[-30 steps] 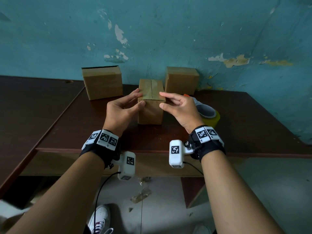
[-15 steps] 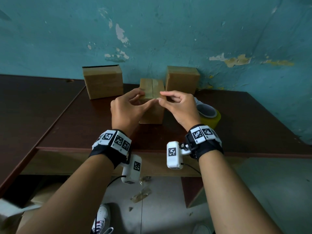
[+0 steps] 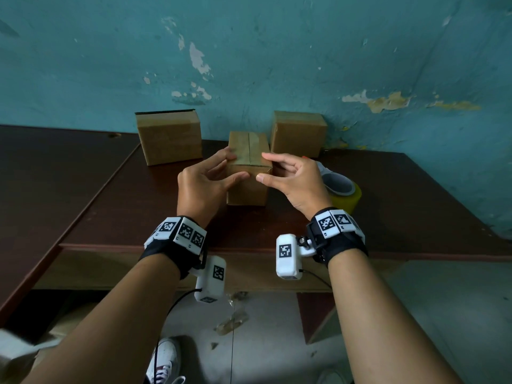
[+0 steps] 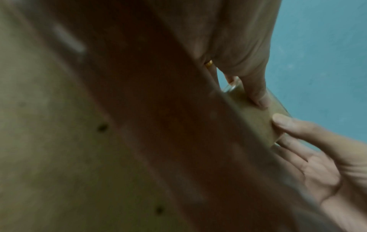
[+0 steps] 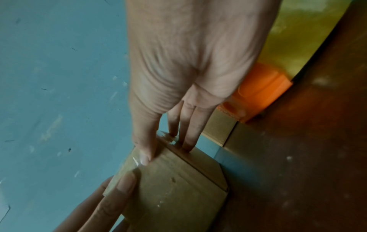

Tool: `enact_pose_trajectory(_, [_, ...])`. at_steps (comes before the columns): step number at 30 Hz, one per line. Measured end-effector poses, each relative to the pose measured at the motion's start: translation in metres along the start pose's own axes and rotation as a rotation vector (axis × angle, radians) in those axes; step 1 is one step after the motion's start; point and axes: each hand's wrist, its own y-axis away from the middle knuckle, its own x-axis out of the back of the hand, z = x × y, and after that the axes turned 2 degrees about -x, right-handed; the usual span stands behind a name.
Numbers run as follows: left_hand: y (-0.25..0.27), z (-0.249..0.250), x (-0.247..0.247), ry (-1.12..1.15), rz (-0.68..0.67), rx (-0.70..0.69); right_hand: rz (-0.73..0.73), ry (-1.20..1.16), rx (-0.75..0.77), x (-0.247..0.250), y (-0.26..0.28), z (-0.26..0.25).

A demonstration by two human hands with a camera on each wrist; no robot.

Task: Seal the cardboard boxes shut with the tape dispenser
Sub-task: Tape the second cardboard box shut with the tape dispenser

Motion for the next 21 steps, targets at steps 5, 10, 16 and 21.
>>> enact_pose_trajectory(5, [-0.007,-0.004,0.011,0.128,-0.091,0.068,-0.053,-0.076,-0.068,0.005,0.002,-0.003])
enact_pose_trajectory(10, [-0.009,-0.005,0.014,0.236,-0.114,0.101,-0.07,-0.18,-0.137,0.006,0.001,-0.003])
enact_pose_trajectory(16, [-0.009,-0.007,0.015,0.267,-0.116,0.136,-0.079,-0.241,-0.193,0.006,0.003,-0.009])
enact_pose_trajectory(21, [-0.007,0.002,0.015,0.284,-0.085,0.155,-0.097,-0.16,-0.195,0.008,0.003,-0.022])
